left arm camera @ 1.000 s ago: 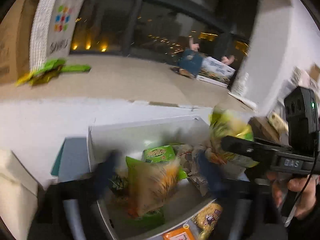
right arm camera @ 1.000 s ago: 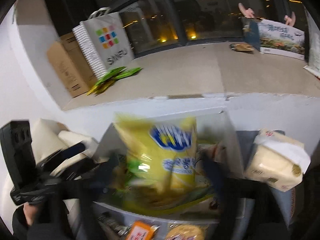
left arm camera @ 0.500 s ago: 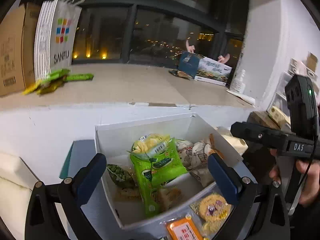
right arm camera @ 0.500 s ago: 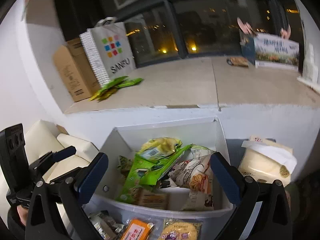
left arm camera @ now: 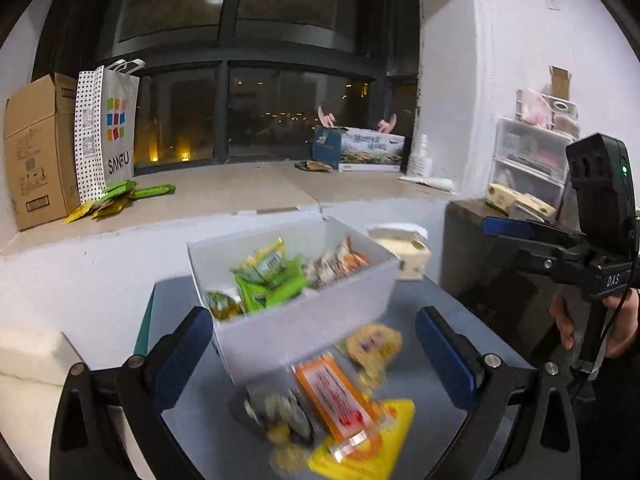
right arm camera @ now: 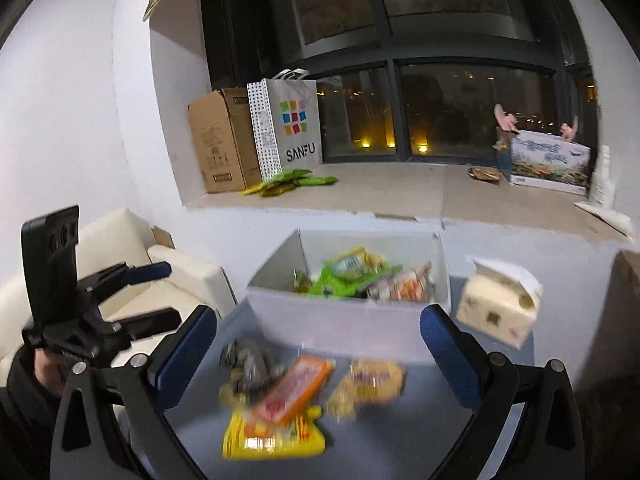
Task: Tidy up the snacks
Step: 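Grasp the round yellow cracker pack with the right tool while the left grasps a dark snack bag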
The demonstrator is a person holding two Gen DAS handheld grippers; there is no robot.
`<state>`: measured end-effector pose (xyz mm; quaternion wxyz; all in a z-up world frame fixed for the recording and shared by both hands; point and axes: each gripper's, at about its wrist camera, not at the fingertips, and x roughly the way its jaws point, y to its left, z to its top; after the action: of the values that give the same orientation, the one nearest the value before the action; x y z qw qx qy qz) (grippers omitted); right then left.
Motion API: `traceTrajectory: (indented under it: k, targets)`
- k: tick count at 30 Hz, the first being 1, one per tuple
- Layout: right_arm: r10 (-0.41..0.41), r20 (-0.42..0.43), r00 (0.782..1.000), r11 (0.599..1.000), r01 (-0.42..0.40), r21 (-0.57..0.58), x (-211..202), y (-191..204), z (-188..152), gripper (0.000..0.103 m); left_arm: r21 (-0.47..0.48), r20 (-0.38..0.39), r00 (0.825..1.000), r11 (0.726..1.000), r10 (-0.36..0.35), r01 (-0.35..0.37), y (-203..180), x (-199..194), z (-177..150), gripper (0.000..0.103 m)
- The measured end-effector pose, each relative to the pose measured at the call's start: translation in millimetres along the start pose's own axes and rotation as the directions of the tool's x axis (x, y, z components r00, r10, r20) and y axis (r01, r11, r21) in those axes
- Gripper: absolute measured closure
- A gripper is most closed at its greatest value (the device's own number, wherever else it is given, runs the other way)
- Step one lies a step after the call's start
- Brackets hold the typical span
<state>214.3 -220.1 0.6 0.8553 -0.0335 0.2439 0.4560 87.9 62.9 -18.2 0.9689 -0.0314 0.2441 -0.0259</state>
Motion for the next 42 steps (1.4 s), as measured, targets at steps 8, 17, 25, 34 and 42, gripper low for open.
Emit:
traceTrajectory:
  k: [8,17,25,34,42]
  targets:
    - [-0.017,-0.043,0.999,0.999,0.019,0.049,-29.6,9.2,-73.7,0.0,-0.053,-0.051,0.998,0.998,-0.034,0.031,-19.8,-34.2,-54.3,0.0]
    - [-0.098,-0.224,0.97,0.991,0.115,0.063,43.0,-8.0,-91.2,0.0,-0.088,-0.079,0.996,0.995,-0.047,0.04,-21.3,-38.6,-72.3,0.0]
    - [-0.222,-0.403,0.888,0.974,0.223,-0.047,154.5,-27.5,-82.3,0.0,-0.092,-0.1,0.994,0.995,-0.037,0.028,-15.3,-34.3,-77.2,0.0]
    - [-0.263,-0.53,0.806,0.959,0.277,-0.054,226.0,-43.9,-87.7,0.0,-0.134,-0.12,0.993,0.991,-0.013,-0.003,4.1,-31.4,-85.7,0.0]
    - [-0.207,-0.534,0.82,0.966,0.257,0.021,222.6,-57.8,-92.2,0.023,-0.163,-0.143,0.99,0.986,-0.004,-0.019,13.9,-25.2,-92.8,0.0]
